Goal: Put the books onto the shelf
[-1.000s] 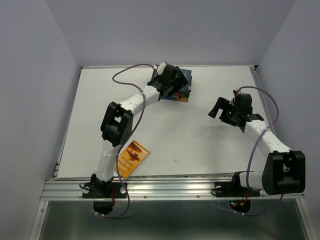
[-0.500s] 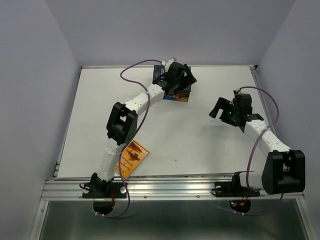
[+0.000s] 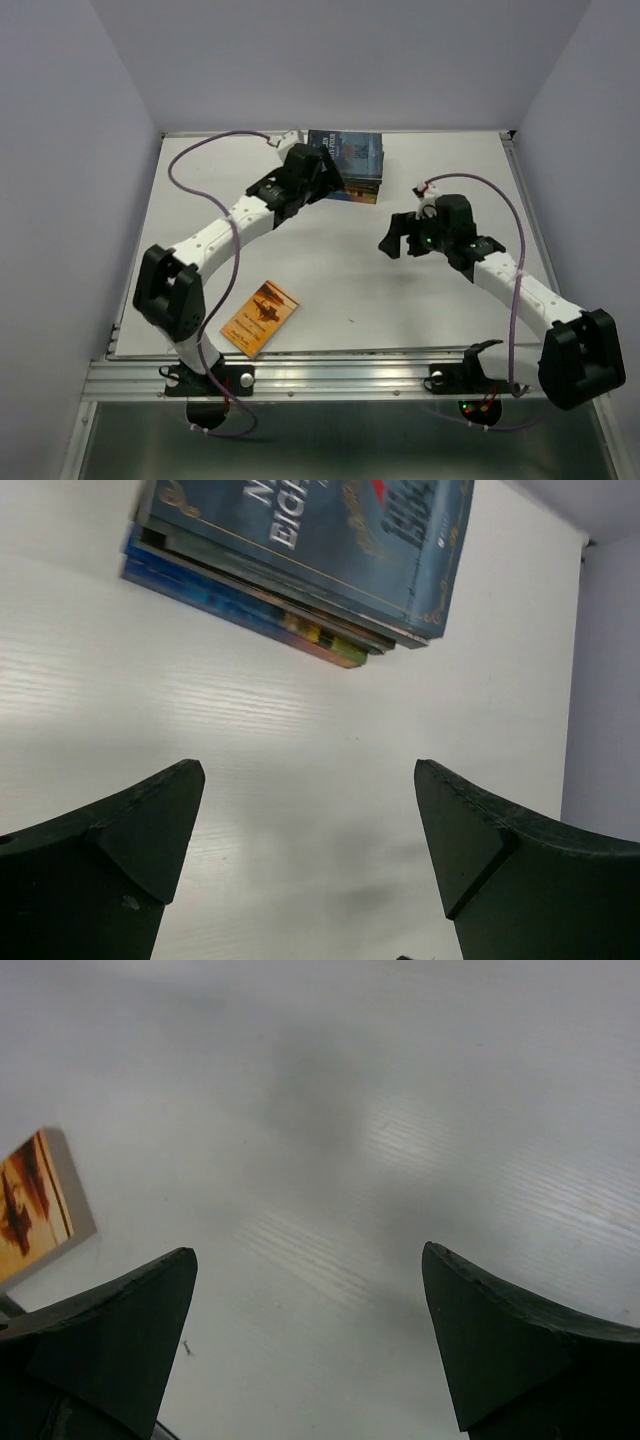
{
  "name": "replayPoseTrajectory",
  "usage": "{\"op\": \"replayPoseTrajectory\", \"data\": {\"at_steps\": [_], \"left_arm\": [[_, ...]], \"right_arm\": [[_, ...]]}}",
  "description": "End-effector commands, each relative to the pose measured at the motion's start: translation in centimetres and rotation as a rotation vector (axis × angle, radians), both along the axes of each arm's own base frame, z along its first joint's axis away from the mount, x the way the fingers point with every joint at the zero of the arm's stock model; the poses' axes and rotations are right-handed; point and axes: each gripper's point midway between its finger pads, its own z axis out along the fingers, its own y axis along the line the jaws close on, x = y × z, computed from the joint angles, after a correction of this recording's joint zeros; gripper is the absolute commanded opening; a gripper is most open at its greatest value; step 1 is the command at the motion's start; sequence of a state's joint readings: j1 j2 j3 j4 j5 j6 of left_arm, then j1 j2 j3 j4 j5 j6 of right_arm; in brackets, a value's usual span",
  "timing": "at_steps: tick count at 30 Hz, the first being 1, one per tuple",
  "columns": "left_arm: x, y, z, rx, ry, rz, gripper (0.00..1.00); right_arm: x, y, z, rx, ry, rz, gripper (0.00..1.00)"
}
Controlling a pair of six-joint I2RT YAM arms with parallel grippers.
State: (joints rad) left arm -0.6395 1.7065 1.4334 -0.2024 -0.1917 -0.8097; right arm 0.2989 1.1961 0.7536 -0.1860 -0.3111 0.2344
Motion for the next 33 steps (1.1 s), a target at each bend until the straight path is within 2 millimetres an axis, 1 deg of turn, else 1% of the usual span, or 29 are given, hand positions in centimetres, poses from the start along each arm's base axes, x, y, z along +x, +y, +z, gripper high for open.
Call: {"op": "replayPoseTrajectory", "data": {"at_steps": [1,2,3,4,5,6,7,8,9,10,11,12,14,15,16,17,18,19,21,22,24,25,27,28,29,30,31,32,33], "left_arm": [[-1.9,9.8,-0.5,0.102,0.017,0.254,0.99],[-2.3,12.4,-1.3,0.119,0.050,0.305,0.99],[-3.7,14.4,-2.3,0.114,0.079,0.349,0.99],[-4.6,15.8,-3.0,0.118,0.102,0.377,0.99],[-5.0,17.6,-3.5,0.113,0.115,0.425,0.99],[-5.9,18.6,-2.8,0.088,0.096,0.450,0.99],[-7.2,19.8,-4.5,0.091,0.130,0.488,0.99],[-7.8,20.5,-4.8,0.082,0.135,0.511,0.99],[-8.5,21.6,-4.2,0.057,0.117,0.545,0.99],[-9.5,22.3,-5.4,0.058,0.142,0.564,0.99],[-10.3,22.8,-6.0,0.050,0.163,0.587,0.99],[-10.9,23.8,-5.6,0.037,0.153,0.612,0.99],[-12.7,25.1,-7.0,0.057,0.199,0.655,0.99],[-13.3,25.6,-7.2,0.065,0.208,0.669,0.99],[-13.8,26.5,-7.0,0.066,0.200,0.696,0.99],[-14.5,27.0,-7.3,0.077,0.218,0.716,0.99],[-14.8,27.4,-7.2,0.077,0.213,0.727,0.99],[-15.0,27.9,-6.7,0.063,0.201,0.738,0.99],[-15.7,28.3,-6.6,0.059,0.208,0.750,0.99],[-15.7,28.4,-5.9,0.049,0.192,0.749,0.99],[-16.3,28.8,-5.6,0.050,0.196,0.762,0.99],[-16.4,28.9,-5.3,0.042,0.194,0.765,0.99],[-17.0,28.9,-5.4,0.043,0.209,0.764,0.99],[-17.2,28.8,-5.2,0.030,0.205,0.766,0.99],[-17.6,28.9,-5.4,0.035,0.218,0.766,0.99],[-17.7,28.8,-5.2,0.032,0.214,0.762,0.99],[-18.0,29.0,-5.0,0.029,0.201,0.766,0.99],[-18.2,29.1,-4.9,0.033,0.204,0.769,0.99],[-18.3,29.1,-4.7,0.033,0.197,0.767,0.99]], "right_arm": [[-2.0,6.7,1.0,-0.064,-0.120,0.320,1.00],[-2.1,7.6,-0.4,-0.112,-0.102,0.350,1.00],[-2.9,9.8,-1.0,-0.148,-0.111,0.430,1.00],[-3.1,10.9,-1.1,-0.149,-0.110,0.455,1.00],[-3.2,12.0,-1.2,-0.148,-0.112,0.480,1.00],[-3.2,13.3,-1.0,-0.139,-0.127,0.502,1.00],[-4.0,15.5,-0.3,-0.122,-0.151,0.558,1.00],[-4.4,16.8,-0.3,-0.120,-0.163,0.584,1.00],[-4.5,18.2,-1.1,-0.149,-0.197,0.632,1.00],[-5.1,19.4,-1.4,-0.159,-0.214,0.661,1.00],[-6.2,21.1,-1.7,-0.176,-0.235,0.698,1.00],[-6.3,22.8,-2.0,-0.185,-0.247,0.732,1.00],[-7.4,25.1,-2.2,-0.199,-0.266,0.772,1.00],[-9.3,26.8,-2.3,-0.211,-0.296,0.843,1.00],[-9.7,28.1,-2.4,-0.232,-0.314,0.857,1.00],[-10.2,29.0,-2.4,-0.244,-0.331,0.866,1.00],[-10.8,29.8,-2.5,-0.251,-0.341,0.875,1.00],[-11.9,31.3,-2.5,-0.263,-0.349,0.893,1.00],[-13.1,32.5,-2.8,-0.253,-0.332,0.889,1.00],[-14.3,33.2,-3.0,-0.245,-0.326,0.906,1.00],[-15.3,34.2,-3.9,-0.245,-0.311,0.904,1.00],[-16.5,34.6,-4.3,-0.253,-0.315,0.920,1.00],[-16.9,35.4,-5.1,-0.295,-0.330,0.903,1.00],[-17.1,35.8,-5.3,-0.310,-0.343,0.895,1.00],[-18.0,36.6,-4.9,-0.303,-0.360,0.907,1.00],[-18.3,36.9,-5.7,-0.315,-0.353,0.907,1.00],[-18.2,37.1,-5.8,-0.315,-0.354,0.901,1.00],[-18.7,37.6,-5.6,-0.307,-0.356,0.904,1.00],[-19.1,37.8,-6.4,-0.317,-0.347,0.908,1.00]]}}
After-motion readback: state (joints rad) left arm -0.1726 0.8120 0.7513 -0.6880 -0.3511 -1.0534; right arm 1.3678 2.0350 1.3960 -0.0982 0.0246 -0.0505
